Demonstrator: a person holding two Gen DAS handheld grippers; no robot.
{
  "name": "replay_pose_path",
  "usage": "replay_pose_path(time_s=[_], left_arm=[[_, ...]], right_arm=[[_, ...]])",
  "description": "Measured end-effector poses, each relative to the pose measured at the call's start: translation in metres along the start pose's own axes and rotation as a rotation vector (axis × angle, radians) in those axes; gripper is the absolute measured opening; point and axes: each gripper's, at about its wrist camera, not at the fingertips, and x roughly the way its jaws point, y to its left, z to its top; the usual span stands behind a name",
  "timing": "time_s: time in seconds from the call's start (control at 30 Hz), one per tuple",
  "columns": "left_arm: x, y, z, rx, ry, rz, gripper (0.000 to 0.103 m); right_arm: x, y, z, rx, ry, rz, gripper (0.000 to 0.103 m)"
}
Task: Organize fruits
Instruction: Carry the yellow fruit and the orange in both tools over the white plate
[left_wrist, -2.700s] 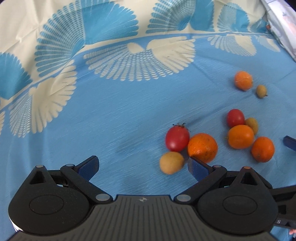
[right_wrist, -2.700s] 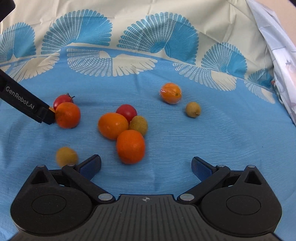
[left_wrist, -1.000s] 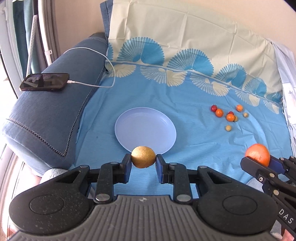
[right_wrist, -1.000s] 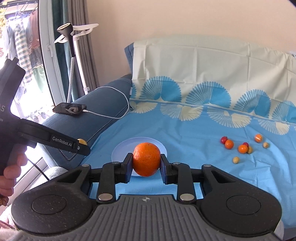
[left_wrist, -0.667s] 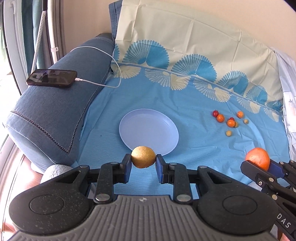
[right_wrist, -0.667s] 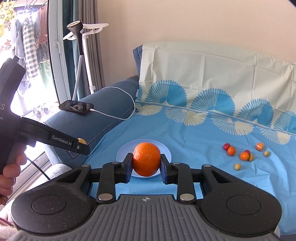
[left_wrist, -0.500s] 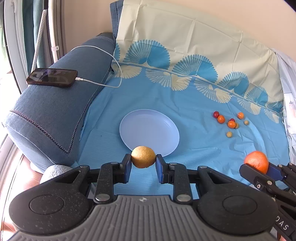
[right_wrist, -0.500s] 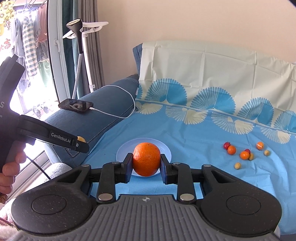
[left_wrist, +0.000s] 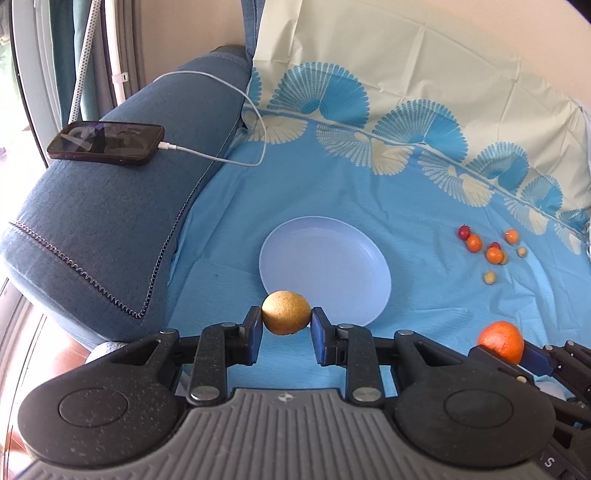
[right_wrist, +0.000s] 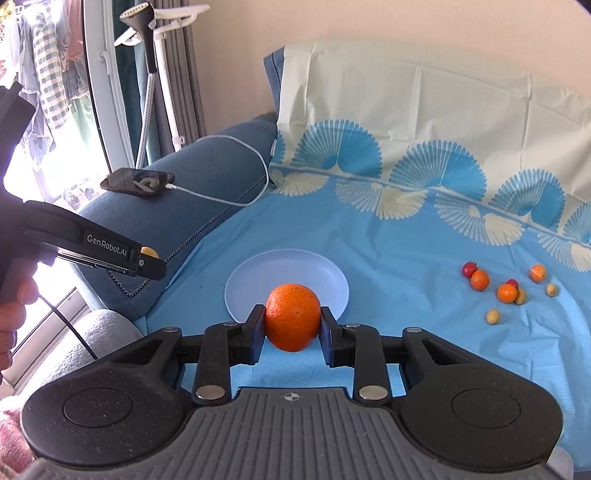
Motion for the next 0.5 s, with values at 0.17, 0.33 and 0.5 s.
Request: replay_pose_path(time_s=[0.17, 0.33, 0.5], left_arm=[[0.036, -0.002, 0.015, 0.003, 0.031, 0.011, 0.031], [0.074, -0.009, 0.03, 0.018, 0.067, 0.023, 0.031], [0.112, -0.016, 0.04, 0.036, 0.094, 0.034, 0.031]], right_arm=[[0.042, -0.002, 0.007, 0.013, 0.053, 0.01, 0.031], [0.082, -0.007, 0.013, 0.006, 0.082, 0.013, 0.031], [0.123, -0.014, 0.017, 0.011, 0.118, 0.011, 0.031]])
